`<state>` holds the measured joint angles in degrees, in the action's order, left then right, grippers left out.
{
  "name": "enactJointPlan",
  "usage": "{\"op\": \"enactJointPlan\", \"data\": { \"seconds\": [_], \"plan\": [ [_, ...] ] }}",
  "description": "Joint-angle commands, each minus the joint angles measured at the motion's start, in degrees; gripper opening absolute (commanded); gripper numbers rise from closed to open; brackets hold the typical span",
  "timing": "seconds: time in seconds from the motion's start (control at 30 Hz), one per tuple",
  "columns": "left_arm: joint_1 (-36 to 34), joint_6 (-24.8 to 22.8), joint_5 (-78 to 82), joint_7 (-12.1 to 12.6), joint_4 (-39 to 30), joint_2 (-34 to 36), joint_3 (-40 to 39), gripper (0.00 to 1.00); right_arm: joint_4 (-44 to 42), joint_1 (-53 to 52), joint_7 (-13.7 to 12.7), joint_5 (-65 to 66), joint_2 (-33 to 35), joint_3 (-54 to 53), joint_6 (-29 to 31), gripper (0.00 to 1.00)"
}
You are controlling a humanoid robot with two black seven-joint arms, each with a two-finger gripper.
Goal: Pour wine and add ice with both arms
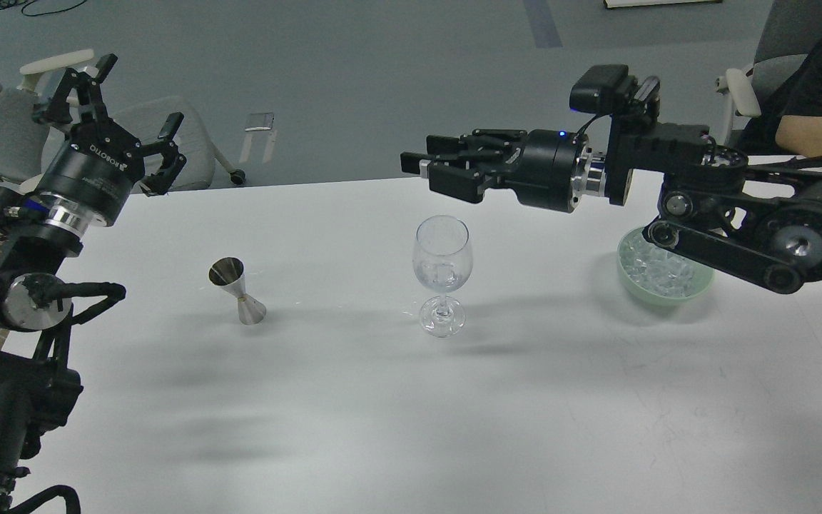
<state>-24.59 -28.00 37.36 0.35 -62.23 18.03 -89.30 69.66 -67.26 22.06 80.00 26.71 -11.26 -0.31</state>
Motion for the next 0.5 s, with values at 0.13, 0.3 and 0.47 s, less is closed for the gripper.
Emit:
{"op": "enactJointPlan", "data": {
  "seconds": [0.13,0.3,0.47],
  "plan": [
    [-0.72,0.0,-0.1,0.09,0.35,0.25,0.0,0.98,-9.44,-1.82,0.0,-10.3,-1.3,-8.31,-0.21,1.0],
    [-1.07,0.0,0.17,0.09,0.79,0.25,0.27,0.98,-18.23,-1.29,-0.17,-15.66,-6.48,-15.71,-0.21,1.0],
    [-4.06,2.69,-0.01,-0.18,2.89,-0.19,2.28,0.98,-29.13,-1.11,-0.79,-28.57,-11.76,-20.72,-0.13,1.0]
  ]
}}
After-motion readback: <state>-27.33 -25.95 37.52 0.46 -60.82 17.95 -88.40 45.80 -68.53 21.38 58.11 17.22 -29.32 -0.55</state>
